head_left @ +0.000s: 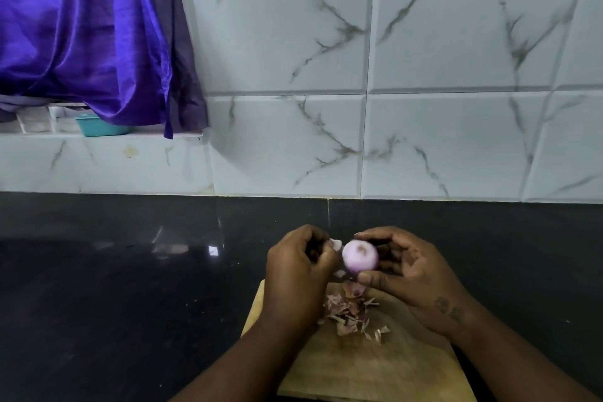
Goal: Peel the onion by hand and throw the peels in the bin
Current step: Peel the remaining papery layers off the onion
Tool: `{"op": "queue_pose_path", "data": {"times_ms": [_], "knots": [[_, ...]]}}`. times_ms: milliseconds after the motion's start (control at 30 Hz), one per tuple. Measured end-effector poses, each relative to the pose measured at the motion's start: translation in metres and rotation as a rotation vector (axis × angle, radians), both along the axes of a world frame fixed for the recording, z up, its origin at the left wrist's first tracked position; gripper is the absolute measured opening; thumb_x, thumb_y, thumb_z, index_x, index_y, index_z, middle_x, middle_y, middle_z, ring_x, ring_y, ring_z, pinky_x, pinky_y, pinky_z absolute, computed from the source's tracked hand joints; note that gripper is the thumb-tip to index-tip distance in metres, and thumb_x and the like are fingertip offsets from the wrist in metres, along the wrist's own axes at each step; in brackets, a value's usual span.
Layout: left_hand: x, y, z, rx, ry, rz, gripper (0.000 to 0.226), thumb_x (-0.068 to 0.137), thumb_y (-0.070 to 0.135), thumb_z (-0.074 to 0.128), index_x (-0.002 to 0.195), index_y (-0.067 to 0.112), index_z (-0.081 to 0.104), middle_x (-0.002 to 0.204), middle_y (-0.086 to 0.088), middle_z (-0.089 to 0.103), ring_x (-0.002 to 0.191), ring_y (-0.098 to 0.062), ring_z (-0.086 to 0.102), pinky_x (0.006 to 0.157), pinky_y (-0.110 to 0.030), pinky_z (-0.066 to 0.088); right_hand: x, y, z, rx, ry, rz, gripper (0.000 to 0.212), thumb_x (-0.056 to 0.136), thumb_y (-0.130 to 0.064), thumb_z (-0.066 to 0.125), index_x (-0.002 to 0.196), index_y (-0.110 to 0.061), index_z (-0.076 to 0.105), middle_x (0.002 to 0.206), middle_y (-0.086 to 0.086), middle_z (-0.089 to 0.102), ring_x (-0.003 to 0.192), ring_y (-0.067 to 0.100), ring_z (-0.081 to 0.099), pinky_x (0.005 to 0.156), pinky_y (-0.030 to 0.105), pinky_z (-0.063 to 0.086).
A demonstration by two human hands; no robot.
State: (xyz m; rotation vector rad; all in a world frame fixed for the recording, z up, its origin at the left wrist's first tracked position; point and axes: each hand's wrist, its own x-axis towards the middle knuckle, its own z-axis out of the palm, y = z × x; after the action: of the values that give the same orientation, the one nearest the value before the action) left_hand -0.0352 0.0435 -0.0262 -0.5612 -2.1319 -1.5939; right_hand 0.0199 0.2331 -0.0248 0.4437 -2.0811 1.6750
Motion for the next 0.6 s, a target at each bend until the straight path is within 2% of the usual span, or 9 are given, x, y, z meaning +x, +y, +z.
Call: {"op": "queue_pose_path", "data": {"times_ms": [67,133,233,333,500,600], "knots": [[-0.005,-0.003,-0.001,0.078,-0.087,0.008,0.023,0.093,0.018,0.078,0.072,0.020,0.069,0.065,0.001,0.069,0.056,-0.007,0.059,0.055,-0.033,0.050,-0.001,0.004,0.003,-0.113,0.012,0.015,0.055,0.065,-0.002,0.087,0.117,-0.013,0.072,0.118,0.007,0.077,0.110,0.025,0.075,0.090,0.030,0.062],[-0.004,-0.005,-0.001,0.047,-0.089,-0.002,0.023,0.093,0.021,0.077,0.071,0.020,0.069,0.066,-0.001,0.069,0.059,-0.015,0.064,0.058,-0.042,0.055,0.000,0.008,0.006,-0.187,0.027,0.011,0.056,0.062,-0.001,0.085,0.115,-0.013,0.072,0.116,0.006,0.079,0.109,0.025,0.075,0.087,0.026,0.061],[0.004,-0.005,-0.001,-0.062,-0.035,-0.040,0.021,0.087,0.029,0.066,0.068,0.021,0.070,0.067,0.001,0.069,0.066,-0.017,0.066,0.061,-0.046,0.056,0.001,0.009,0.006,-0.179,0.006,0.017,0.057,0.062,0.000,0.086,0.116,-0.013,0.072,0.117,0.006,0.078,0.110,0.024,0.075,0.087,0.026,0.061],[0.001,-0.005,-0.003,-0.130,0.008,-0.011,0.033,0.085,0.039,0.055,0.065,0.017,0.068,0.064,0.000,0.065,0.065,-0.017,0.064,0.061,-0.048,0.054,0.000,0.009,0.001,-0.126,-0.020,0.032,0.059,0.066,0.003,0.087,0.120,-0.013,0.071,0.121,0.009,0.077,0.113,0.025,0.074,0.092,0.031,0.061],[0.008,-0.003,-0.002,-0.133,0.062,-0.117,0.038,0.091,0.054,0.051,0.073,0.025,0.067,0.071,0.003,0.062,0.071,-0.013,0.061,0.062,-0.042,0.051,-0.001,0.007,0.000,-0.071,-0.022,0.028,0.060,0.067,0.001,0.088,0.122,-0.011,0.069,0.121,0.009,0.077,0.114,0.026,0.074,0.095,0.037,0.061],[0.008,0.000,-0.003,-0.161,0.047,-0.145,0.033,0.094,0.051,0.053,0.069,0.032,0.062,0.070,0.009,0.059,0.069,-0.009,0.058,0.058,-0.027,0.042,-0.001,0.005,0.000,-0.033,-0.022,0.016,0.057,0.068,0.000,0.090,0.120,-0.017,0.072,0.121,0.009,0.076,0.114,0.025,0.074,0.096,0.043,0.060]]}}
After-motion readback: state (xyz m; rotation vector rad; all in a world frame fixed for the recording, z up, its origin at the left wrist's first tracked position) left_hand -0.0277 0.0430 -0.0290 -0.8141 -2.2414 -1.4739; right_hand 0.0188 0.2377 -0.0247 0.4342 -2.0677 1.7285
